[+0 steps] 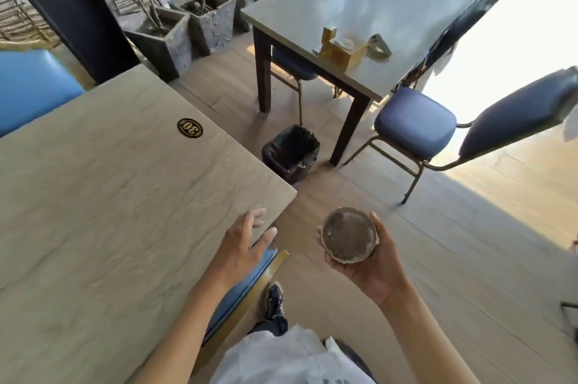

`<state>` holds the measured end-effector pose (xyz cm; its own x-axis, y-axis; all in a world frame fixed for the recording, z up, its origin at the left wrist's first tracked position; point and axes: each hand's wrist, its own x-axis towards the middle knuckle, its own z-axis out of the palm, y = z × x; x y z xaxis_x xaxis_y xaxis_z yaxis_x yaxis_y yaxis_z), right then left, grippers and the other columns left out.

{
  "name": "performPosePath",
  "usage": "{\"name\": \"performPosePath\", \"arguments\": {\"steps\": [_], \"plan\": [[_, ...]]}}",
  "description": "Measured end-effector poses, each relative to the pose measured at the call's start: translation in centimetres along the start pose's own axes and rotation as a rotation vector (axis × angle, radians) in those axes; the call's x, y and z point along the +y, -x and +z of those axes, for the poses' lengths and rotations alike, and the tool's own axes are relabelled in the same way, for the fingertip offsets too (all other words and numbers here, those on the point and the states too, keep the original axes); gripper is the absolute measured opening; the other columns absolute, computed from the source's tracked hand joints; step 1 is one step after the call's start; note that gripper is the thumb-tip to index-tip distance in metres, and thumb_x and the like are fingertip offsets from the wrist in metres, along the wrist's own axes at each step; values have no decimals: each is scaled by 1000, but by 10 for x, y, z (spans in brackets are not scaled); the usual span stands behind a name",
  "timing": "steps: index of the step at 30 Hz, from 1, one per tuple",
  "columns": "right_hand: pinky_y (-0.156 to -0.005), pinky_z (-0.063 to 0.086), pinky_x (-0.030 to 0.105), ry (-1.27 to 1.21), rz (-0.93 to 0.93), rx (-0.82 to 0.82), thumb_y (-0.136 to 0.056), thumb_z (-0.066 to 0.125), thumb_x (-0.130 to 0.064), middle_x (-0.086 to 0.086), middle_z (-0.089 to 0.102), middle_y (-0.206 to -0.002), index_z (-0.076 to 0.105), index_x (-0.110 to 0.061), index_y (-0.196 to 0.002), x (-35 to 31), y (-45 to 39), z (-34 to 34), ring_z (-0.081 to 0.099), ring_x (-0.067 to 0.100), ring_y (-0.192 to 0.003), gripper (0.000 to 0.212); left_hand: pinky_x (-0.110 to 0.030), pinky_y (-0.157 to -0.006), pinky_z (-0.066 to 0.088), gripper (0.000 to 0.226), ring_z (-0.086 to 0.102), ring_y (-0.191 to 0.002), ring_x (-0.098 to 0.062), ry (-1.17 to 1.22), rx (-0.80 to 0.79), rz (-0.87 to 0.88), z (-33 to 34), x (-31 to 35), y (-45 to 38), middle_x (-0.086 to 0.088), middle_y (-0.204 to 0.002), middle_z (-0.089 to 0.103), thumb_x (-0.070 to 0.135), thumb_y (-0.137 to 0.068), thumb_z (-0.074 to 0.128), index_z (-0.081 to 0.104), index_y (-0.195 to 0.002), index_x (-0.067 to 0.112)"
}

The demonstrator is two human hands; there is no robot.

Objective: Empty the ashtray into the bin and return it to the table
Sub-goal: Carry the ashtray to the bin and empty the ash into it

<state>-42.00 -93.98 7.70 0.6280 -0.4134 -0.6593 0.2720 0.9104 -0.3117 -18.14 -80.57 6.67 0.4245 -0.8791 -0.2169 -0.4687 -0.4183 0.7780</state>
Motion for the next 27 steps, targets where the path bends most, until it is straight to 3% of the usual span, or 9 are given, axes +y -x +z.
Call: {"name": "performPosePath", "arguments": {"steps": [6,12,17,22,24,27], "plan": [[-89,50,49,-60,-22,74,-90,60,-57,22,47,-156,46,-16,-152,-86,-43,-15,37,40,-148,75,-31,-103,50,47,58,-118,-6,-27,-61,20,30,43,-94,6,-130,59,42,-97,61,53,-137,20],[-89,51,50,-33,31,74,-89,62,-57,26,52,-151,50,-15,-149,-173,-94,-32,45,42,-143,74,-25,-97,49,44,58,-112,-6,-94,-24,-30,70,71,-176,4,-125,59,33,-95,66,57,-135,15],[-88,47,46,92,125,44,-94,55,-58,30,50,-150,50,-9,-148,-262,-140,-34,55,41,-127,73,-35,-99,53,41,60,-115,-6,-48,5,-144,116,95,-226,5,-128,60,35,-94,66,58,-131,19],[-89,49,47,176,231,52,-90,61,-58,26,50,-152,47,-11,-150,-321,-196,-23,53,41,-134,78,-35,-98,53,39,64,-114,-9,5,76,-282,140,106,-251,3,-130,62,33,-94,68,60,-129,17],[-89,51,48,207,264,48,-88,64,-57,24,51,-152,51,-12,-148,-336,-222,-14,50,42,-140,75,-35,-99,53,39,64,-114,-11,22,99,-335,141,104,-261,1,-130,63,31,-95,68,60,-129,15],[-86,52,48,228,310,54,-87,66,-54,21,58,-146,64,-14,-133,-348,-261,5,55,42,-134,61,-34,-99,54,41,62,-116,-9,38,102,-413,136,92,-279,3,-134,61,36,-96,65,58,-132,18]]}}
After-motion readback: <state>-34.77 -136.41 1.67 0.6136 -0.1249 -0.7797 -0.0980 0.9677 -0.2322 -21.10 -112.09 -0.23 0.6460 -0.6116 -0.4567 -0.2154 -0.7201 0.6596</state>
